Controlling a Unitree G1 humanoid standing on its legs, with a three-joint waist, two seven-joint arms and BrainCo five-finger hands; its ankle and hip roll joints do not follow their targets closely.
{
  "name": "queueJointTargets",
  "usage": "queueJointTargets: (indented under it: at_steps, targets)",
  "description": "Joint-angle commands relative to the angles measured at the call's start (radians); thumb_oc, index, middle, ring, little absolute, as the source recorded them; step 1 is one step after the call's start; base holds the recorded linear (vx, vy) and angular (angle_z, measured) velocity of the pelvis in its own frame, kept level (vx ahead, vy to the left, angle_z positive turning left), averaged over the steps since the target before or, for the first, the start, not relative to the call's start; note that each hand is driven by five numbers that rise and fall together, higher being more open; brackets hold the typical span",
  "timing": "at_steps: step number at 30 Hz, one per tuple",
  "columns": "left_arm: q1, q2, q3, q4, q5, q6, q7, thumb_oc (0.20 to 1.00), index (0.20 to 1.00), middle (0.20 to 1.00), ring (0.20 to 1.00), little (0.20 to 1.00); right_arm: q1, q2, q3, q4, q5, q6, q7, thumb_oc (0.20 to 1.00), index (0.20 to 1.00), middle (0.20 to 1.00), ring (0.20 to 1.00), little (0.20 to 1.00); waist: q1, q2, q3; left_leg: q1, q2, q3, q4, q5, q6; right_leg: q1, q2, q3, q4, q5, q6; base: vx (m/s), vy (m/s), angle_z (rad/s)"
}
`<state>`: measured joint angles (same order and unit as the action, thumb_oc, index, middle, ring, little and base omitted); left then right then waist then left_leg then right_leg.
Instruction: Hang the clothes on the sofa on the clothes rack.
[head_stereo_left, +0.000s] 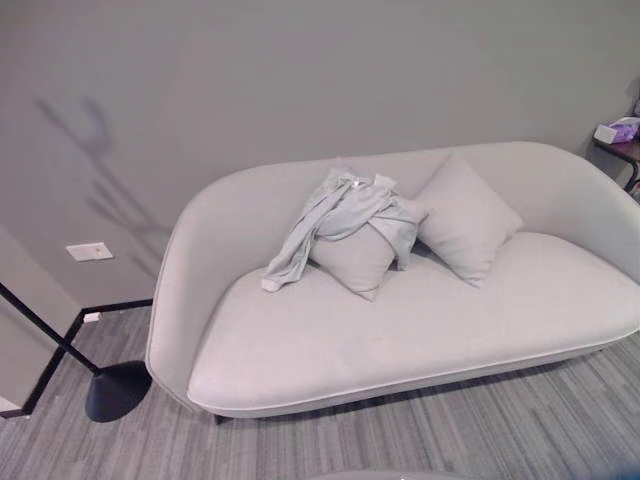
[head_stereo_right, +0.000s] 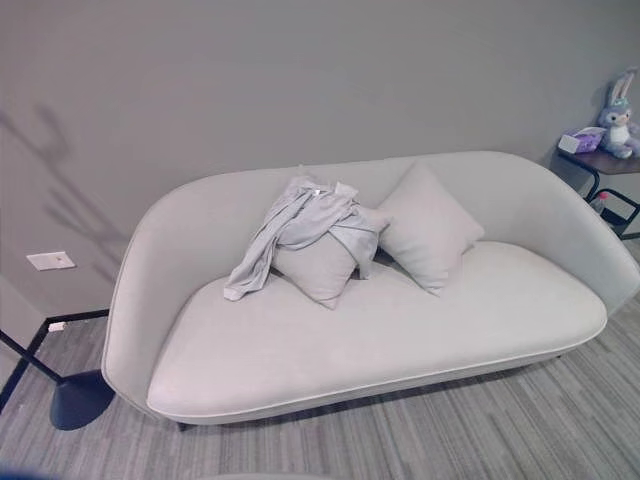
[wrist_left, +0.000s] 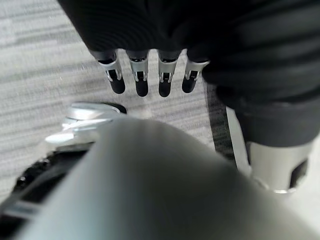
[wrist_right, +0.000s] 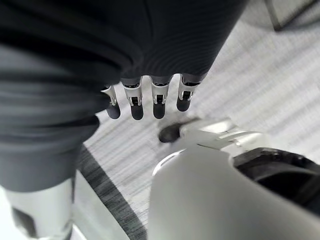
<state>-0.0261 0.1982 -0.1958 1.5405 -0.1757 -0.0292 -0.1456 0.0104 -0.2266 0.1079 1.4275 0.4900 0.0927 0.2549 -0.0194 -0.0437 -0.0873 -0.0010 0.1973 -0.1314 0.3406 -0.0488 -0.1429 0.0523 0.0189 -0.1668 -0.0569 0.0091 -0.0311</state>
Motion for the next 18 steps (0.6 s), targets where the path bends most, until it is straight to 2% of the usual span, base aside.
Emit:
queueJointTargets:
  at_steps: [1, 3, 5, 7, 10, 11, 12, 15, 18]
  targets:
    - [-0.033, -0.021, -0.017, -0.037, -0.008, -0.009, 0.008, 1.0, 1.0, 1.0, 1.0, 1.0, -0.04, 0.012, 0.004, 0.076, -0.018, -0.022, -0.012, 1.0, 1.0, 1.0, 1.0, 1.0, 0.007, -0.001, 0.043, 0.069, 0.101, 0.195, 0.0, 0.182, 0.097, -0.049, -0.059, 0.041, 0.048, -0.002, 0.063, 0.15, -0.154, 0.28]
    - [-0.033, -0.02, -0.002, -0.045, -0.034, -0.011, 0.013, 1.0, 1.0, 1.0, 1.0, 1.0, -0.042, -0.002, 0.007, 0.078, -0.033, -0.023, -0.011, 1.0, 1.0, 1.0, 1.0, 1.0, 0.026, -0.002, 0.055, 0.013, 0.039, 0.217, 0.005, 0.108, 0.103, -0.027, -0.07, 0.04, 0.018, -0.002, 0.069, 0.12, -0.063, 0.18]
    - [-0.029, -0.02, 0.032, -0.027, -0.069, -0.01, 0.015, 1.0, 1.0, 1.0, 1.0, 1.0, -0.04, -0.01, -0.003, 0.082, -0.033, -0.023, -0.007, 1.0, 1.0, 1.0, 1.0, 1.0, 0.037, 0.0, 0.062, -0.045, -0.009, 0.241, -0.041, 0.056, 0.097, -0.012, -0.079, 0.022, -0.003, -0.012, 0.078, 0.1, -0.023, 0.08]
    - [-0.021, -0.017, 0.067, -0.016, -0.109, -0.006, 0.011, 1.0, 1.0, 1.0, 1.0, 1.0, -0.039, -0.012, -0.008, 0.085, -0.035, -0.025, -0.007, 1.0, 1.0, 1.0, 1.0, 1.0, 0.05, 0.0, 0.067, -0.112, -0.068, 0.25, -0.1, 0.041, 0.097, 0.004, -0.083, 0.011, -0.011, -0.022, 0.078, 0.08, -0.003, 0.22]
    - [-0.009, -0.017, 0.121, -0.012, -0.172, -0.003, 0.001, 1.0, 1.0, 1.0, 1.0, 1.0, -0.036, -0.004, -0.011, 0.089, -0.028, -0.024, -0.002, 1.0, 1.0, 1.0, 1.0, 1.0, 0.078, 0.021, 0.076, -0.167, -0.143, 0.22, -0.217, 0.109, 0.092, 0.043, -0.053, 0.007, -0.025, -0.038, 0.075, 0.17, 0.006, 0.08]
    - [-0.006, -0.018, 0.137, -0.012, -0.201, -0.003, -0.004, 1.0, 1.0, 1.0, 1.0, 1.0, -0.031, 0.004, -0.011, 0.091, -0.021, -0.023, 0.001, 1.0, 1.0, 1.0, 1.0, 1.0, 0.091, 0.036, 0.082, -0.193, -0.169, 0.194, -0.274, 0.165, 0.086, 0.07, -0.027, 0.015, -0.026, -0.054, 0.067, 0.19, 0.005, -0.08]
    - [-0.006, -0.018, 0.137, -0.012, -0.202, -0.003, -0.004, 1.0, 1.0, 1.0, 1.0, 1.0, -0.031, 0.004, -0.011, 0.091, -0.021, -0.023, 0.001, 1.0, 1.0, 1.0, 1.0, 1.0, 0.091, 0.035, 0.085, -0.187, -0.171, 0.194, -0.277, 0.166, 0.086, 0.074, -0.028, 0.015, -0.027, -0.055, 0.067, 0.2, 0.016, -0.18]
    - [-0.004, -0.02, 0.139, -0.011, -0.222, -0.004, -0.009, 1.0, 1.0, 1.0, 1.0, 1.0, -0.025, 0.007, -0.011, 0.09, -0.017, -0.024, 0.001, 1.0, 1.0, 1.0, 1.0, 1.0, 0.106, 0.05, 0.091, -0.217, -0.185, 0.153, -0.351, 0.223, 0.077, 0.106, 0.0, 0.044, -0.019, -0.085, 0.054, 0.21, 0.031, -0.34]
    - [0.003, -0.016, 0.136, 0.003, -0.212, -0.003, -0.012, 1.0, 1.0, 1.0, 1.0, 1.0, -0.014, 0.009, -0.013, 0.089, -0.024, -0.024, 0.003, 1.0, 1.0, 1.0, 1.0, 1.0, 0.108, 0.055, 0.091, -0.23, -0.179, 0.118, -0.396, 0.246, 0.068, 0.135, 0.016, 0.074, 0.005, -0.121, 0.044, 0.26, 0.058, -0.29]
